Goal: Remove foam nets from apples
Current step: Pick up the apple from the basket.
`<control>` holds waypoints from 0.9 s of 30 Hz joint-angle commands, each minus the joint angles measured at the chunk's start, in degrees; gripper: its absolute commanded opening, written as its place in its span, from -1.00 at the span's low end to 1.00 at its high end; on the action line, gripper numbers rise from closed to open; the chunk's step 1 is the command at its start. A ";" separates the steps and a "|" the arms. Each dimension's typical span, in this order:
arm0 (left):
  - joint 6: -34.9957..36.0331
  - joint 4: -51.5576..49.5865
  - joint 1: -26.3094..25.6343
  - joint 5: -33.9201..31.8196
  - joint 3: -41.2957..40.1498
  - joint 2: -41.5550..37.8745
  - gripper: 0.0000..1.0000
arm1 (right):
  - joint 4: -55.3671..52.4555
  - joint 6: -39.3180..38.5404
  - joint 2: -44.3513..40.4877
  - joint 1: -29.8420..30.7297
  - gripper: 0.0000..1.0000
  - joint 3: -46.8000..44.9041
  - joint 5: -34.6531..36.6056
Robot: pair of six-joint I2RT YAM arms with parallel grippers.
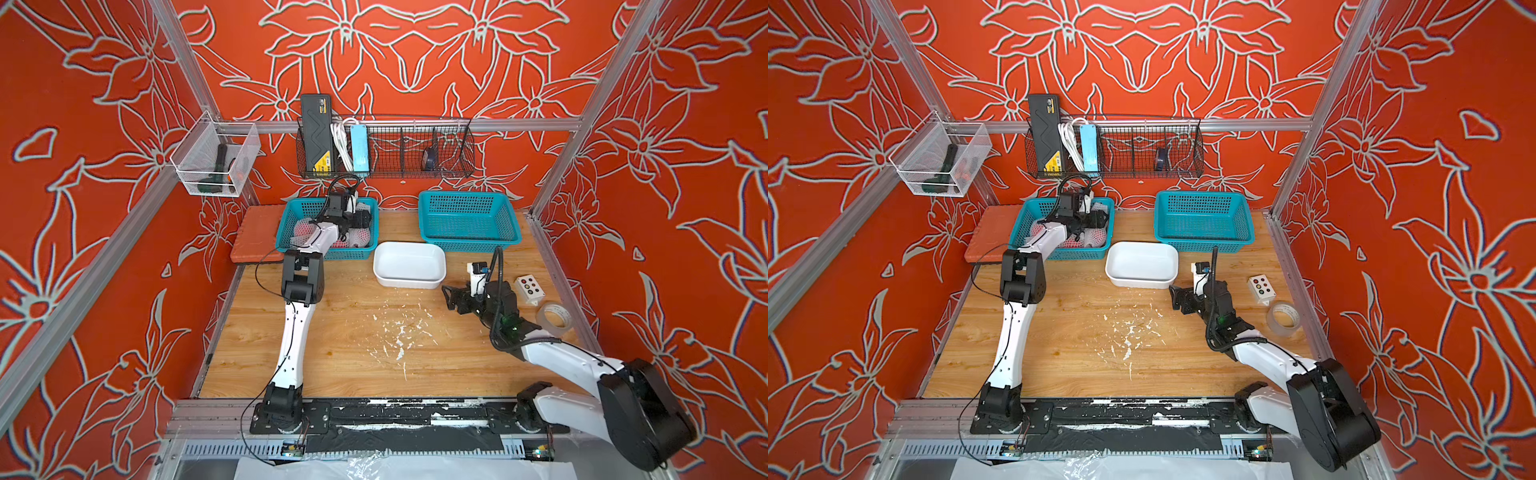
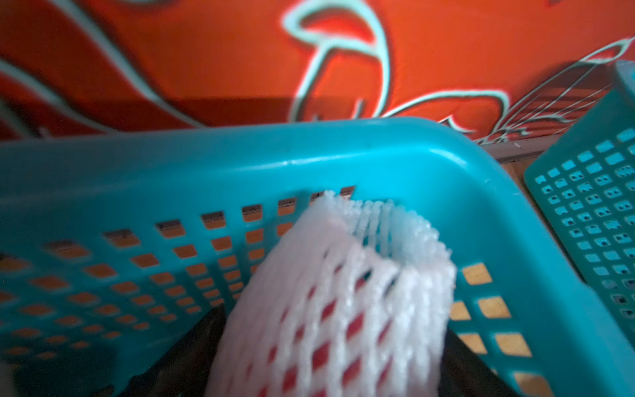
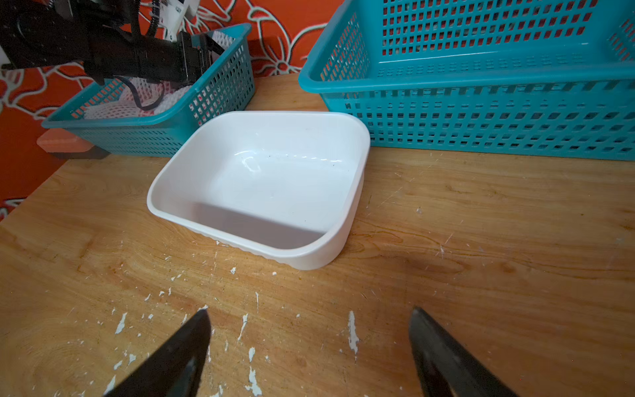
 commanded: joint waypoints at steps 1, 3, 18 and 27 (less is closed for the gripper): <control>0.79 -1.98 0.40 0.65 -0.71 -0.43 0.58 | 1.12 0.93 0.16 0.32 0.80 0.72 1.59; 1.05 -1.24 0.40 0.82 -1.88 -1.38 0.57 | 0.98 1.07 0.00 0.30 0.80 0.72 1.99; 2.17 -0.02 0.40 1.21 -4.60 -4.11 0.08 | 0.44 1.34 -1.16 0.34 0.81 0.43 3.35; 2.22 2.19 0.42 1.55 -7.42 -7.37 -0.27 | 0.46 1.42 -1.25 0.35 0.82 0.49 3.89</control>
